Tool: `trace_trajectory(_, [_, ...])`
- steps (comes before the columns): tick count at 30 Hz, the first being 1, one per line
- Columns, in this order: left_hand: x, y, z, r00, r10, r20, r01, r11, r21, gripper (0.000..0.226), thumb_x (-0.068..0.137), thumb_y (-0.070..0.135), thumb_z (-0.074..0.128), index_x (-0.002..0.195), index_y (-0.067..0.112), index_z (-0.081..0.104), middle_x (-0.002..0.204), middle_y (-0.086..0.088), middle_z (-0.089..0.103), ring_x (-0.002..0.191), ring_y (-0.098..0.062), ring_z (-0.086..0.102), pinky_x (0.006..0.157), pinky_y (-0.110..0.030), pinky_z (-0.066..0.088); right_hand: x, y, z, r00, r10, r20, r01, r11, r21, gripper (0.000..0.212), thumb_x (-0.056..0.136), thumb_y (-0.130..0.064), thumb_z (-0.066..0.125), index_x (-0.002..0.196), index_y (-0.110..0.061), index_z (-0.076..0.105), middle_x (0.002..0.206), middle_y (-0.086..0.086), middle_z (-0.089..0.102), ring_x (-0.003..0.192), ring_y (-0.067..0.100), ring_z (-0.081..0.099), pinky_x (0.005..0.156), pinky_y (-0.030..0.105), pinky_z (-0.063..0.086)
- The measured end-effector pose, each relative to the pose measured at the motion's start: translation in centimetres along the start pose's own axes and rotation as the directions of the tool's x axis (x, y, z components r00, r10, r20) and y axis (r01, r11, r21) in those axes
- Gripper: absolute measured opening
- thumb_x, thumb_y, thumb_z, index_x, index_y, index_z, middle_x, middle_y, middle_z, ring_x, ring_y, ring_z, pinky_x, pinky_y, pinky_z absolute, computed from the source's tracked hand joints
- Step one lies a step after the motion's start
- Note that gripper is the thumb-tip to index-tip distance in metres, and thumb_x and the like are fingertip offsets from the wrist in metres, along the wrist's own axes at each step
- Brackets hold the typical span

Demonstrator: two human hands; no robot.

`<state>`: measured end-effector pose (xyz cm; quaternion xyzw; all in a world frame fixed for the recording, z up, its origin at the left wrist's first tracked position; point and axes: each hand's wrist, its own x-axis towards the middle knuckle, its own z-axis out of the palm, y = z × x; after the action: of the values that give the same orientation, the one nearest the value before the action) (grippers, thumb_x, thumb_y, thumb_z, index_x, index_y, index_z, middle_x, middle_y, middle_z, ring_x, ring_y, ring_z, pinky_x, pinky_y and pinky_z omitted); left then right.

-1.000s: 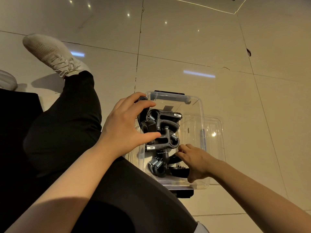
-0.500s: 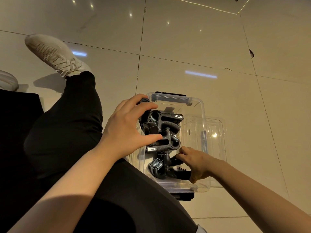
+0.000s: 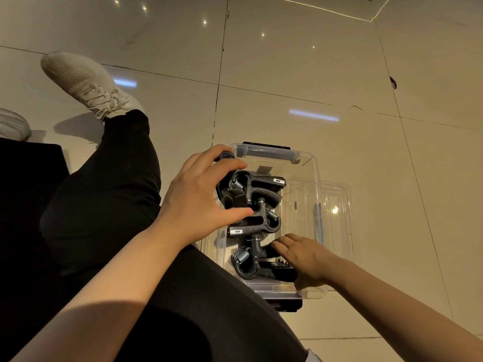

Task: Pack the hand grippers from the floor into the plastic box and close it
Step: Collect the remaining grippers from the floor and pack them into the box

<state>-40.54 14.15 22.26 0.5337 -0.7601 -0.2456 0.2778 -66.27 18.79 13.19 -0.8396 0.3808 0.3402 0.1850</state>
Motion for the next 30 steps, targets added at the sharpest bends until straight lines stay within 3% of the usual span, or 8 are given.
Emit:
trace_trajectory(6, [0.0,0.0,0.2,1.000,-0.008,0.009,0.008,1.000,0.001,0.066,0.062,0.061,0.059,0.119,0.029,0.055,0.132,0.005,0.046,0.117,-0.016,0.045,0.088,-0.028,0.036,1.8,1.0,2.4,0.998,0.047,-0.030,-0.048,0.999,-0.015,0.065,0.083,-0.011,0.060,0.142,-0.015,0.032,0.143,0.011,0.038,0.134,0.028,0.031,0.113,0.039,0.025])
trace_trajectory(10, [0.0,0.0,0.5,0.999,0.016,0.037,-0.017,1.000,0.019,0.066,0.062,0.062,0.058,0.120,0.031,0.055,0.133,0.005,0.046,0.118,-0.016,0.044,0.088,-0.029,0.037,2.4,1.0,2.7,0.998,0.069,0.007,-0.069,0.996,0.055,0.063,0.084,-0.007,0.058,0.141,-0.017,0.033,0.139,0.010,0.044,0.126,0.027,0.040,0.102,0.036,0.039])
trace_trajectory(16, [0.2,0.0,0.7,0.999,0.024,0.044,-0.025,1.000,0.018,0.066,0.062,0.063,0.058,0.121,0.032,0.053,0.133,0.006,0.046,0.119,-0.013,0.043,0.089,-0.026,0.035,2.7,1.1,3.0,0.998,0.068,-0.018,-0.067,0.997,0.037,0.061,0.085,-0.011,0.058,0.140,-0.022,0.035,0.136,0.009,0.049,0.121,0.028,0.046,0.096,0.039,0.043])
trace_trajectory(20, [0.1,0.1,0.5,1.000,0.021,0.021,-0.021,1.000,-0.022,0.069,0.062,0.063,0.060,0.125,0.035,0.048,0.136,0.009,0.043,0.120,-0.010,0.043,0.091,-0.017,0.029,2.4,1.1,2.4,0.997,0.075,-0.002,-0.075,0.997,0.026,0.061,0.087,-0.019,0.059,0.142,-0.025,0.033,0.140,0.007,0.046,0.128,0.028,0.041,0.104,0.042,0.033])
trace_trajectory(22, [0.1,0.3,0.4,1.000,0.022,0.012,-0.021,0.998,-0.057,0.072,0.062,0.062,0.063,0.128,0.038,0.043,0.138,0.011,0.042,0.121,-0.008,0.042,0.093,-0.012,0.026,2.0,0.7,1.4,0.989,0.099,-0.106,-0.089,0.992,0.094,0.057,0.088,-0.029,0.057,0.140,-0.027,0.034,0.136,0.002,0.051,0.128,0.024,0.040,0.107,0.040,0.027])
trace_trajectory(24, [0.1,0.7,0.2,1.000,0.001,0.006,0.000,0.990,-0.144,0.075,0.061,0.060,0.066,0.129,0.042,0.039,0.138,0.016,0.040,0.123,-0.002,0.041,0.097,-0.014,0.031,1.2,-0.1,-0.6,0.908,0.248,-0.339,-0.108,0.918,0.382,0.050,0.088,-0.039,0.057,0.135,-0.031,0.041,0.129,-0.010,0.055,0.121,0.012,0.045,0.105,0.033,0.031])
trace_trajectory(26, [0.3,1.0,0.1,0.999,-0.050,-0.006,0.046,0.955,-0.293,0.074,0.058,0.056,0.072,0.125,0.044,0.041,0.134,0.026,0.039,0.122,0.004,0.042,0.098,-0.015,0.037,0.0,-1.1,-3.6,0.751,0.458,-0.476,-0.003,0.723,0.691,0.047,0.086,-0.043,0.062,0.130,-0.035,0.046,0.120,-0.023,0.051,0.111,-0.003,0.046,0.097,0.021,0.036])
trace_trajectory(30, [0.7,1.2,0.0,0.976,-0.211,0.048,0.202,0.809,-0.552,0.073,0.049,0.038,0.088,0.109,0.041,0.046,0.118,0.024,0.048,0.114,0.010,0.045,0.093,-0.011,0.042,-2.1,-2.6,-7.8,0.540,0.489,-0.686,0.266,0.674,0.689,0.034,0.083,-0.041,0.060,0.117,-0.039,0.054,0.113,-0.025,0.054,0.110,-0.004,0.048,0.091,0.019,0.039])
